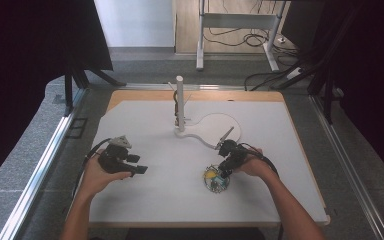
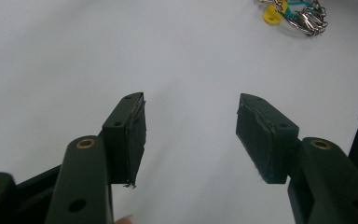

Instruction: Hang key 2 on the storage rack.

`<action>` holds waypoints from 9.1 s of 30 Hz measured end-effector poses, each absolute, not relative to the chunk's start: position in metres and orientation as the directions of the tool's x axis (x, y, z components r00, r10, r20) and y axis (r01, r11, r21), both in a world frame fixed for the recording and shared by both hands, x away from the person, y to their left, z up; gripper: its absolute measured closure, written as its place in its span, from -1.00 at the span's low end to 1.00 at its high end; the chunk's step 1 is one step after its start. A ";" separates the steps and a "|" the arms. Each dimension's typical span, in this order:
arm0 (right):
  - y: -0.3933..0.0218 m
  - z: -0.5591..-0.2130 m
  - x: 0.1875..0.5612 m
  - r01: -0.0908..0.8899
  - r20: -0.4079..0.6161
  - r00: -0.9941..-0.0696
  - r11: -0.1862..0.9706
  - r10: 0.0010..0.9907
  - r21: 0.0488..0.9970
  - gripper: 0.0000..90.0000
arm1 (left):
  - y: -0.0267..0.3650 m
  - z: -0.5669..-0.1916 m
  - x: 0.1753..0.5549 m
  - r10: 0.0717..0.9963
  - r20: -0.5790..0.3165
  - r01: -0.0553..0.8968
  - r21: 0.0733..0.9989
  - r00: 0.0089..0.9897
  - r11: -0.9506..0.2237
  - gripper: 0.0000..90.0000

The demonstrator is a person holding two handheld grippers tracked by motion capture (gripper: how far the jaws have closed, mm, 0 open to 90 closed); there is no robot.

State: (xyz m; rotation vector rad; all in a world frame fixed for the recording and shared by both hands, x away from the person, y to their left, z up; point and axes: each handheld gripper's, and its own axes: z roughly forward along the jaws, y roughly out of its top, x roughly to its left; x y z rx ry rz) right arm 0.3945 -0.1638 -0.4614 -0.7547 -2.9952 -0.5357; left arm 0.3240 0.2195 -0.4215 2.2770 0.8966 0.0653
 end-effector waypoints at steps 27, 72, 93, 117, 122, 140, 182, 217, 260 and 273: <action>-0.191 -0.406 0.393 0.563 0.174 -0.820 0.713 0.545 0.418 0.95 | 0.220 -0.421 0.320 0.620 -0.185 0.584 0.609 0.762 -0.536 -0.05; -0.188 -0.350 0.396 0.526 0.121 -0.825 0.671 0.552 0.523 0.96 | 0.228 -0.425 0.318 0.629 -0.210 0.608 0.596 0.748 -0.524 -0.07; -0.177 -0.311 0.400 0.479 0.071 -0.835 0.656 0.546 0.583 0.96 | 0.229 -0.425 0.317 0.626 -0.215 0.608 0.597 0.750 -0.523 -0.07; -0.169 -0.296 0.413 0.475 0.074 -0.833 0.641 0.548 0.603 0.96 | 0.230 -0.425 0.317 0.624 -0.217 0.608 0.597 0.751 -0.524 -0.08; -0.166 -0.294 0.418 0.482 0.081 -0.831 0.637 0.551 0.602 0.96 | 0.230 -0.425 0.317 0.624 -0.216 0.607 0.598 0.751 -0.523 -0.08; -0.153 -0.287 0.428 0.483 0.084 -0.830 0.635 0.551 0.603 0.96 | 0.229 -0.425 0.317 0.620 -0.220 0.606 0.599 0.753 -0.524 -0.08; -0.139 -0.272 0.458 0.504 0.079 -0.812 0.626 0.579 0.595 0.96 | 0.234 -0.422 0.316 0.614 -0.222 0.599 0.610 0.758 -0.519 -0.09; -0.123 -0.283 0.508 0.563 0.084 -0.756 0.579 0.649 0.590 0.96 | 0.237 -0.418 0.314 0.602 -0.228 0.587 0.630 0.765 -0.508 -0.09; -0.095 -0.298 0.527 0.551 0.040 -0.736 0.563 0.676 0.615 0.96 | 0.235 -0.417 0.314 0.589 -0.224 0.577 0.629 0.776 -0.521 -0.09; -0.084 -0.304 0.527 0.549 0.050 -0.746 0.570 0.664 0.611 0.96 | 0.236 -0.417 0.315 0.589 -0.229 0.578 0.633 0.775 -0.515 -0.09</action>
